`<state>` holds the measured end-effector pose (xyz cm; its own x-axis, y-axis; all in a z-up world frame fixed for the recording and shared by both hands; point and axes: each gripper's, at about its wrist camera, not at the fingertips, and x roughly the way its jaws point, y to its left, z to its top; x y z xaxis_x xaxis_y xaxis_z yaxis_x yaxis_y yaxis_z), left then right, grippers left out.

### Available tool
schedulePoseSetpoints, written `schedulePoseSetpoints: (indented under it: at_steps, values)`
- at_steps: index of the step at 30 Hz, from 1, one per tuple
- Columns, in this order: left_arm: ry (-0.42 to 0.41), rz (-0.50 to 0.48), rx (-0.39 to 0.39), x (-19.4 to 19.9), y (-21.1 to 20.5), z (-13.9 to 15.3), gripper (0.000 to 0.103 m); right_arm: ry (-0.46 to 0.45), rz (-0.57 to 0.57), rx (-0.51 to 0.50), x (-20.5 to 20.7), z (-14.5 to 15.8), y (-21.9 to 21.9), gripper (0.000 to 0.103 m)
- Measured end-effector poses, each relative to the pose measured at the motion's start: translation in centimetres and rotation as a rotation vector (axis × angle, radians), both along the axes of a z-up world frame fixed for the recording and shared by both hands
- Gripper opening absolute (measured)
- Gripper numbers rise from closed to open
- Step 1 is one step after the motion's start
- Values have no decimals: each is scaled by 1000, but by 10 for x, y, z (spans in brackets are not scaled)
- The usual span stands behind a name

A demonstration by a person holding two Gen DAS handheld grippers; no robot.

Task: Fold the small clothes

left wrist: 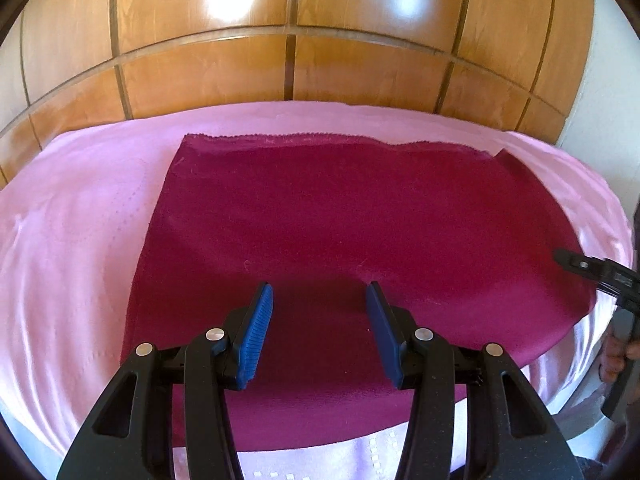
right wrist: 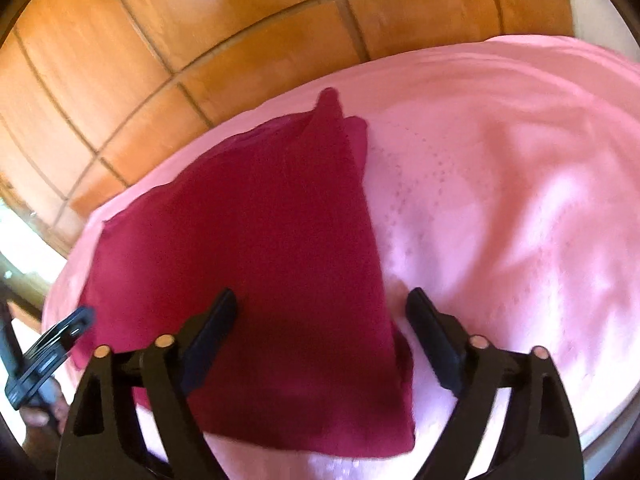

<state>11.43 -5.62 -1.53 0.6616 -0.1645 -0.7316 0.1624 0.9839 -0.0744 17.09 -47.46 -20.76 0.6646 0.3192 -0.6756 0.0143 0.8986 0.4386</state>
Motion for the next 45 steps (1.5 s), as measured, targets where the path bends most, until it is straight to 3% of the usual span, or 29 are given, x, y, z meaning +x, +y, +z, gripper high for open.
schedulePoseSetpoints:
  at_steps: [4,11,13,16,28,39,45]
  values:
    - [-4,15,30,2,-5,-1,48,9,28,59,6,-5,-2,65]
    - [-11,17,24,1,-4,-2,48,41,43,80,18,-11,-2,58]
    - [-12,14,22,2,-3,-2,48,51,48,93,17,-12,-3,42]
    - [-14,14,20,3,-3,-2,48,50,61,72,-3,10,13,33]
    - [-9,0,-9,6,1,-2,48,-25,165,127,-20,76,53,26]
    - [3,-14,-76,6,10,0,48,-81,274,143,-2,103,112,24]
    - [14,-20,-124,4,22,3,48,-77,333,121,9,102,151,24]
